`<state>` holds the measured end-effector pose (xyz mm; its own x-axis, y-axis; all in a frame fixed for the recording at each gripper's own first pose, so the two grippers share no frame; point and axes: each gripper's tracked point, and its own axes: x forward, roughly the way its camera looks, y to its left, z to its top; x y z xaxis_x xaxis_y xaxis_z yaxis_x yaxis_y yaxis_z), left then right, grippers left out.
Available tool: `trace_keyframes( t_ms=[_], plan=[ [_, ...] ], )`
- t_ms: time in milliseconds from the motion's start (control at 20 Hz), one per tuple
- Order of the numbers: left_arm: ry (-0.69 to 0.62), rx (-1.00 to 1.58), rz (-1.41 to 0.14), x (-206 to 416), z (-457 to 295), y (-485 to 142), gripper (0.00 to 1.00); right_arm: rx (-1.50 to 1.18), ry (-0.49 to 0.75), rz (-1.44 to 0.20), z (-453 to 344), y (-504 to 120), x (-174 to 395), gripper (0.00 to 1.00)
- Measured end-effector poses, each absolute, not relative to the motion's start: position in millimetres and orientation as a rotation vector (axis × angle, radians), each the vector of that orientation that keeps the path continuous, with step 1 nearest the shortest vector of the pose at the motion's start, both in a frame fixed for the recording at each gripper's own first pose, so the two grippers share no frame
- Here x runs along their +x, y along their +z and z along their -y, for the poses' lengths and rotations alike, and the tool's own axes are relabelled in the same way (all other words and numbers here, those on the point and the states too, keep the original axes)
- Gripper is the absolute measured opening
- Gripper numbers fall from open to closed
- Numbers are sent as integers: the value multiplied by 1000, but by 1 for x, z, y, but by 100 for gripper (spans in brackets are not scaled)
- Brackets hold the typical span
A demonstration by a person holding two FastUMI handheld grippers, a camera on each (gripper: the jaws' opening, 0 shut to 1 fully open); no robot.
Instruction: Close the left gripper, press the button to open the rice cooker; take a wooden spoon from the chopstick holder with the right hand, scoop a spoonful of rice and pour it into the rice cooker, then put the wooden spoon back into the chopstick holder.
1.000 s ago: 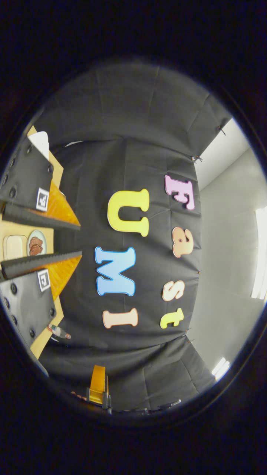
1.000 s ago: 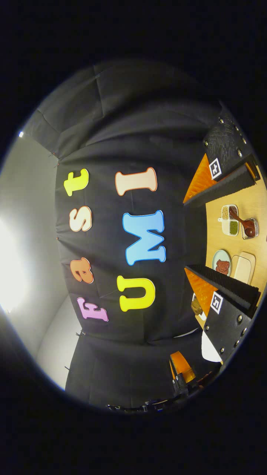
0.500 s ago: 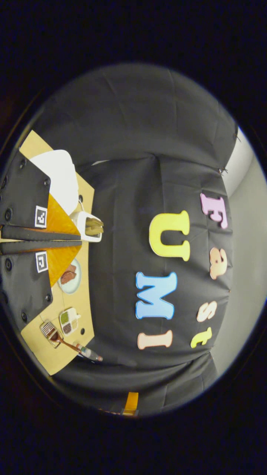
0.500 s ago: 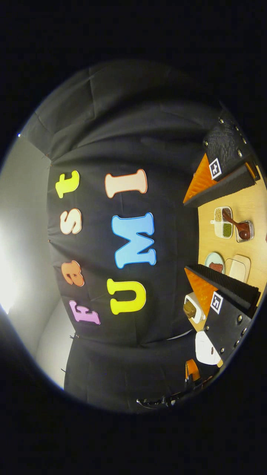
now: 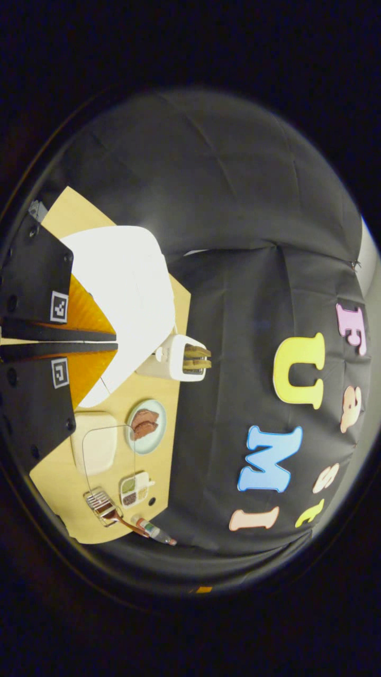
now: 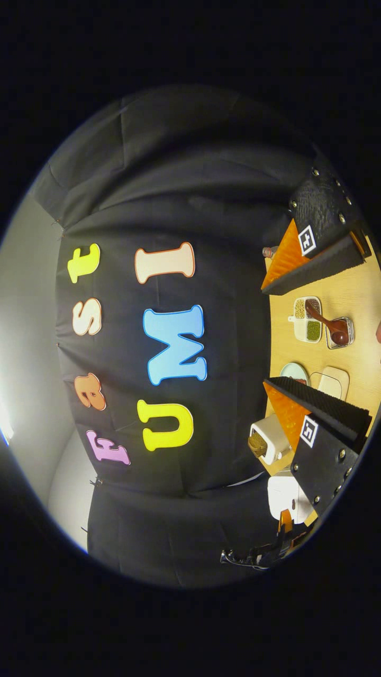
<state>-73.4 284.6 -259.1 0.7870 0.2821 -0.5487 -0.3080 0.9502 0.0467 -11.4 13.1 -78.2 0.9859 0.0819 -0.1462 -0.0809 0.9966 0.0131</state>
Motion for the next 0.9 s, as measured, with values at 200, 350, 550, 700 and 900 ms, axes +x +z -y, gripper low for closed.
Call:
trace_keyframes(
  t_ms=[200, 350, 550, 700, 900],
  plan=[
    [330, -59, -627, -68, -297, -279, 11, 2, 72, -166, -12, -83, -11, 94],
    [366, -65, -688, -74, -310, -306, 11, -10, 59, -161, -9, -80, -11, 94],
    [359, -58, -689, -75, -311, -301, 9, -20, 53, -159, -9, -80, -11, 94],
    [378, 31, -574, -67, -317, -259, 9, -15, 55, -157, -12, -79, -11, 94],
    [359, 55, -305, -52, -297, -157, 59, -14, 56, -150, -16, -78, -9, 94]
  ],
)
